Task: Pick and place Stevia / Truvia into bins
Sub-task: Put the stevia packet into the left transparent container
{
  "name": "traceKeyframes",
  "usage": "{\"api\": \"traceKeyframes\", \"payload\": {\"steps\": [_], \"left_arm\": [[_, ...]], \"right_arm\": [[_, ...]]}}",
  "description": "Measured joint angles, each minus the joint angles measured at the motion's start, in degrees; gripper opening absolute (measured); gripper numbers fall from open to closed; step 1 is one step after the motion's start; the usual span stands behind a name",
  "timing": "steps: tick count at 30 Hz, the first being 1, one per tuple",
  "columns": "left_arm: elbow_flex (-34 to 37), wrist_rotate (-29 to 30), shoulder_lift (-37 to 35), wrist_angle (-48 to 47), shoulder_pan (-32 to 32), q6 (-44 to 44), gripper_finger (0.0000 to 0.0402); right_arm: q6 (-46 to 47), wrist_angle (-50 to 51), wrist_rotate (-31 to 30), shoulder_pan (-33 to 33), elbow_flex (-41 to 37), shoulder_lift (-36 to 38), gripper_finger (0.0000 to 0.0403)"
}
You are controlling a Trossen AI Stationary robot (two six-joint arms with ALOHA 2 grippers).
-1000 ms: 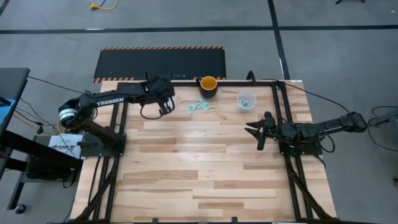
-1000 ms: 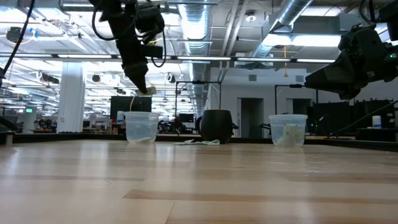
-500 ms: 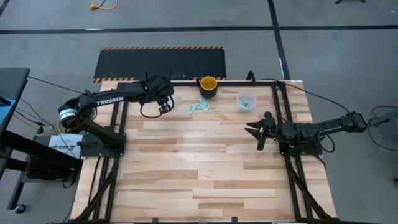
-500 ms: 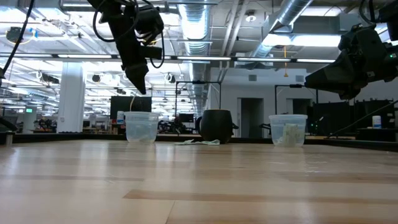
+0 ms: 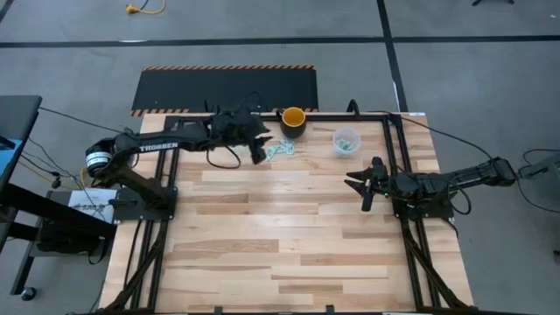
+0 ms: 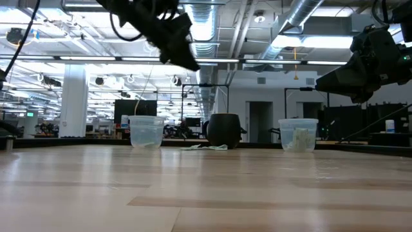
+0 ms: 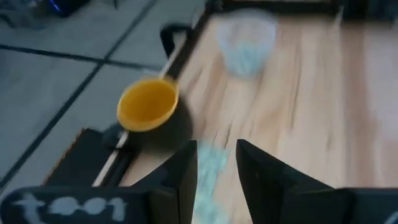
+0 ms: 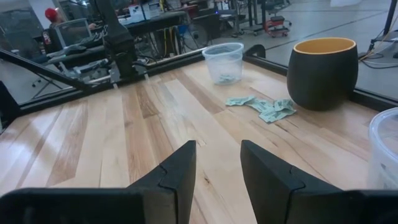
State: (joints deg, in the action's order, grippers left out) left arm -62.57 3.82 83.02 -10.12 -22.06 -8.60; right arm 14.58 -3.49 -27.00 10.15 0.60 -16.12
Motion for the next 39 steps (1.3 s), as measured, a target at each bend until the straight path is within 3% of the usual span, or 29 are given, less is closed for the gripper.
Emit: {"api": "traceKeyframes", "payload": {"steps": [4,10,16,23,30,35,39], "left_arm": [[-0.02,7.37,4.32,8.79,1.89,9.09,0.0103],[0.09,16.12,13.36,9.74,2.62,7.51,0.0103],[0.11,14.78,17.46,7.97,2.23,8.21,0.0103],[0.1,14.12,17.53,3.62,2.21,10.45,0.0103],[0.09,10.05,17.53,0.05,2.38,10.33,0.013],[0.09,3.16,17.53,-3.79,2.26,8.8,0.0155],[0.09,2.44,17.53,-4.98,1.88,8.26,0.0162]], "right_arm": [[0.01,0.0,0.02,0.01,0.0,0.02,0.0121],[0.01,0.0,0.03,-0.01,0.0,0.02,0.0121],[0.01,0.0,0.01,-0.02,0.0,0.02,0.0121],[0.01,0.02,0.02,-0.01,0.0,0.0,0.0121],[0.01,0.0,0.02,-0.02,0.0,0.02,0.0121],[0.01,0.0,0.02,0.0,0.0,0.0,0.0121],[0.01,0.0,0.02,-0.02,0.0,0.02,0.0121]]}}
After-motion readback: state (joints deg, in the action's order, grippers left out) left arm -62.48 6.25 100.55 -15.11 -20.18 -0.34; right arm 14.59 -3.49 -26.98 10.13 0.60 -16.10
